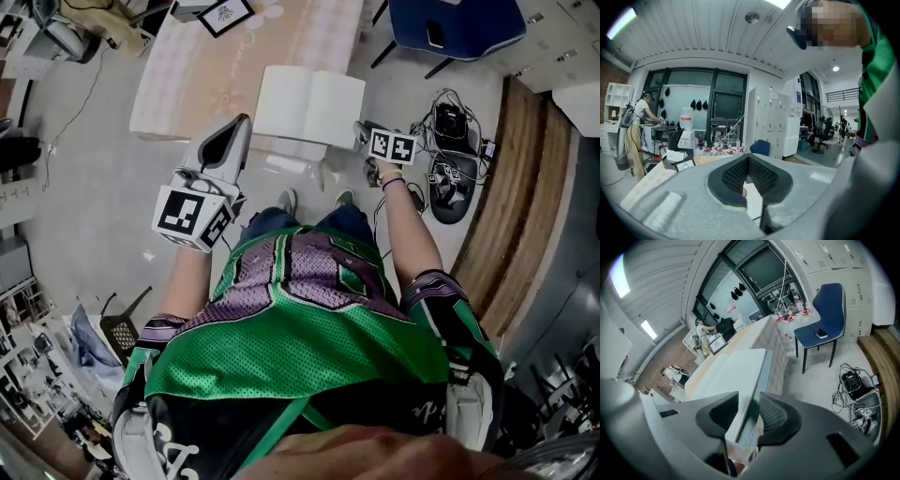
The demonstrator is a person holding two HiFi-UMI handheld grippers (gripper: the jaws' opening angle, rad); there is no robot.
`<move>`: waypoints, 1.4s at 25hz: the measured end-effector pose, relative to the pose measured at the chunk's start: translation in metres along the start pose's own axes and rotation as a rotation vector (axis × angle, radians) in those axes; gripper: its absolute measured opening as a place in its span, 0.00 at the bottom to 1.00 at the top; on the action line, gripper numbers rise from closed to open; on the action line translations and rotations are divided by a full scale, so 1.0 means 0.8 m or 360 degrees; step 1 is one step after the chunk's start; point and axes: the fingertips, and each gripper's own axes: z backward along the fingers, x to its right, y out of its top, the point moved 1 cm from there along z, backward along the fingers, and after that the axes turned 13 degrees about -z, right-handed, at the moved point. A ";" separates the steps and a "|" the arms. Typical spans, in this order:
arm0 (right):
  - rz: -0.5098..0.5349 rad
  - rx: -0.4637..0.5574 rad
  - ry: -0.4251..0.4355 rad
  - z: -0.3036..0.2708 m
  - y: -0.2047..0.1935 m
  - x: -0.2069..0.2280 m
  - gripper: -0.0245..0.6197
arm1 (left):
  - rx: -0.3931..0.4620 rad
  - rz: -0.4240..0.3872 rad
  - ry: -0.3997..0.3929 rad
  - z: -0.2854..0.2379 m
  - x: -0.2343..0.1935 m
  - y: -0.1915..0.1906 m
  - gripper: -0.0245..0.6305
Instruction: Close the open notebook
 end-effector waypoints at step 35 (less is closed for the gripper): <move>-0.0057 -0.0054 0.0175 0.019 0.009 -0.018 0.24 | 0.0059 0.0037 0.0001 -0.015 -0.026 -0.004 0.06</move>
